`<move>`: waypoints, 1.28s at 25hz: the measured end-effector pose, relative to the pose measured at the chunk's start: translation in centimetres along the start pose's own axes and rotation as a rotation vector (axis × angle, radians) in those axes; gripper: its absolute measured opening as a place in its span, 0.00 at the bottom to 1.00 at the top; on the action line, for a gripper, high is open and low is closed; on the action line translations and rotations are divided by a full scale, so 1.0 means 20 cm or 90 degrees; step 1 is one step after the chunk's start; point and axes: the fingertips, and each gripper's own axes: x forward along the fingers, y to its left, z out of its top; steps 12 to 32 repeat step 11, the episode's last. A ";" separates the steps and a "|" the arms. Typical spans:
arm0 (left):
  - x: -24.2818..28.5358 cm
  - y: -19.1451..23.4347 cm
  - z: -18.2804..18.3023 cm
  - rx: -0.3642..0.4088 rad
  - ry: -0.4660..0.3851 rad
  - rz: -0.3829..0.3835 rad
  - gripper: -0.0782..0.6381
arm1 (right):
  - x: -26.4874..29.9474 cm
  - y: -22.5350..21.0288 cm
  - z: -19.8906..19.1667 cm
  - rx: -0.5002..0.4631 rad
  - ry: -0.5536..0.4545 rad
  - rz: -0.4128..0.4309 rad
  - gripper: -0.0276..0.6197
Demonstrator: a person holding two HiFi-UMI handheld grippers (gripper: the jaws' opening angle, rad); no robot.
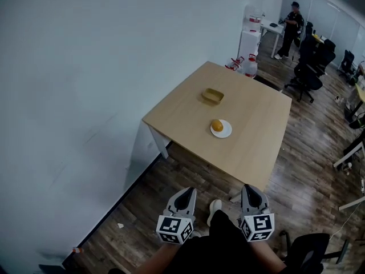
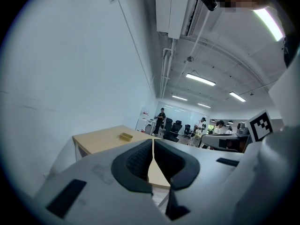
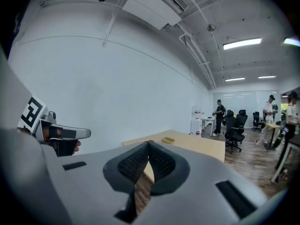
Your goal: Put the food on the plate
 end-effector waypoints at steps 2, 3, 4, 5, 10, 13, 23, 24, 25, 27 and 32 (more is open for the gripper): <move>0.01 -0.02 0.01 0.007 -0.004 -0.001 0.14 | -0.01 -0.03 0.00 0.011 -0.001 -0.003 0.14; 0.02 -0.03 0.01 0.015 -0.005 -0.001 0.14 | -0.01 -0.05 0.00 0.018 -0.001 -0.004 0.14; 0.02 -0.04 0.02 0.027 -0.003 -0.001 0.14 | -0.01 -0.06 0.00 0.027 -0.002 -0.005 0.14; 0.03 -0.05 0.03 0.041 0.000 -0.002 0.14 | -0.01 -0.07 0.00 0.034 -0.004 -0.006 0.14; 0.06 -0.13 0.06 0.056 0.000 -0.022 0.14 | -0.03 -0.12 0.00 0.024 -0.009 -0.016 0.14; 0.07 -0.15 0.06 0.053 -0.003 -0.025 0.14 | -0.03 -0.13 0.00 0.021 -0.010 -0.018 0.14; 0.07 -0.15 0.06 0.053 -0.003 -0.025 0.14 | -0.03 -0.13 0.00 0.021 -0.010 -0.018 0.14; 0.07 -0.15 0.06 0.053 -0.003 -0.025 0.14 | -0.03 -0.13 0.00 0.021 -0.010 -0.018 0.14; 0.07 -0.15 0.06 0.053 -0.003 -0.025 0.14 | -0.03 -0.13 0.00 0.021 -0.010 -0.018 0.14; 0.07 -0.15 0.06 0.053 -0.003 -0.025 0.14 | -0.03 -0.13 0.00 0.021 -0.010 -0.018 0.14; 0.07 -0.15 0.06 0.053 -0.003 -0.025 0.14 | -0.03 -0.13 0.00 0.021 -0.010 -0.018 0.14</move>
